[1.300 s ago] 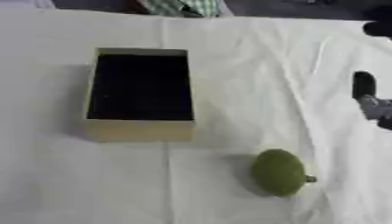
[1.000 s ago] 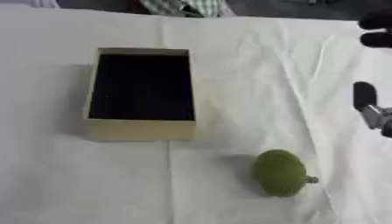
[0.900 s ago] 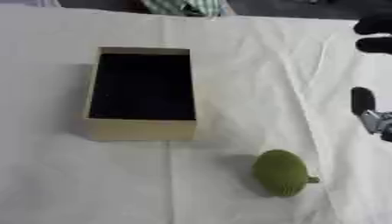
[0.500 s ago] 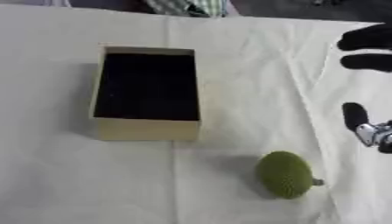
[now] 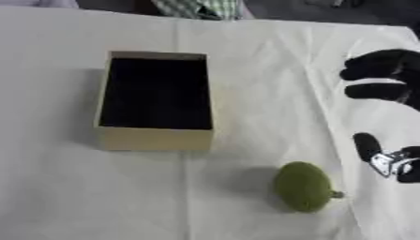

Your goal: Pick up objects on the table and place them in the box.

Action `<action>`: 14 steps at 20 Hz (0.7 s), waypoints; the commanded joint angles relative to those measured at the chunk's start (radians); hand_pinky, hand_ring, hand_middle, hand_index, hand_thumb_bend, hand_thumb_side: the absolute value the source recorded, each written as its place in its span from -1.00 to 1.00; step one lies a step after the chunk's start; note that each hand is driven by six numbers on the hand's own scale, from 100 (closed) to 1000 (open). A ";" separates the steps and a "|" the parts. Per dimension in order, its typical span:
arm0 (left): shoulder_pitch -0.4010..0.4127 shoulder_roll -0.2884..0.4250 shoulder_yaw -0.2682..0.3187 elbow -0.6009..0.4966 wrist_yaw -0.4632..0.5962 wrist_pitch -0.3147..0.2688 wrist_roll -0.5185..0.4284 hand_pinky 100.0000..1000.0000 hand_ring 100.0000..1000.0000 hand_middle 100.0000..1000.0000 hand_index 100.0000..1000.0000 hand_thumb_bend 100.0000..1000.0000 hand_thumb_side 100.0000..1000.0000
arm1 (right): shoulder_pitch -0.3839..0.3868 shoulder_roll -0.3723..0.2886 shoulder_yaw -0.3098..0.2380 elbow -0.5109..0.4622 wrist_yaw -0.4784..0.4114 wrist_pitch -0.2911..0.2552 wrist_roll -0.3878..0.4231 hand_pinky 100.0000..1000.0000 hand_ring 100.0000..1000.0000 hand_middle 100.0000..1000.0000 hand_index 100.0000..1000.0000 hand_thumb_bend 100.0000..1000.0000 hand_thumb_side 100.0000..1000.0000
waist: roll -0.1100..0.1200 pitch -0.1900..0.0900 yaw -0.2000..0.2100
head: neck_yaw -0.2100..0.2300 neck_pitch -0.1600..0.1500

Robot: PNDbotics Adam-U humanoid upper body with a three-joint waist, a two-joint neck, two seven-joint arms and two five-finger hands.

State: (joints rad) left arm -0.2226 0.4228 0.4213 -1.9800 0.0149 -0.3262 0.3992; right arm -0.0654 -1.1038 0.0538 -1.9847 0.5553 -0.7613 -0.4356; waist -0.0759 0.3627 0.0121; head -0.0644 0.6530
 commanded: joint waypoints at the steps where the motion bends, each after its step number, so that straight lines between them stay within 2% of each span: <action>1: 0.002 0.041 0.008 -0.020 -0.006 -0.001 0.006 0.16 0.32 0.17 0.44 -0.19 -0.24 | 0.006 -0.037 0.016 -0.015 0.002 -0.018 0.009 0.61 0.70 0.57 0.69 -1.00 -0.05 | 0.004 -0.023 0.000 | -0.010 0.006; 5: 0.013 0.047 0.010 -0.020 -0.012 -0.003 0.011 0.16 0.32 0.17 0.44 -0.19 -0.25 | 0.018 -0.035 0.052 -0.015 -0.027 -0.018 0.057 0.63 0.73 0.56 0.71 -1.00 0.03 | 0.006 -0.027 0.005 | -0.020 0.011; 14: 0.040 0.054 0.012 -0.020 -0.019 -0.006 0.016 0.16 0.32 0.17 0.44 -0.19 -0.25 | 0.014 -0.043 0.089 -0.015 -0.077 -0.035 0.111 0.65 0.77 0.57 0.74 -1.00 0.08 | 0.016 -0.037 0.003 | -0.031 0.020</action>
State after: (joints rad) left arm -0.1824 0.4393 0.4215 -1.9800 0.0035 -0.3300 0.4105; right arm -0.0441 -1.1048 0.1467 -1.9848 0.4927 -0.7893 -0.3288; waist -0.0634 0.3461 0.0158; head -0.0909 0.6685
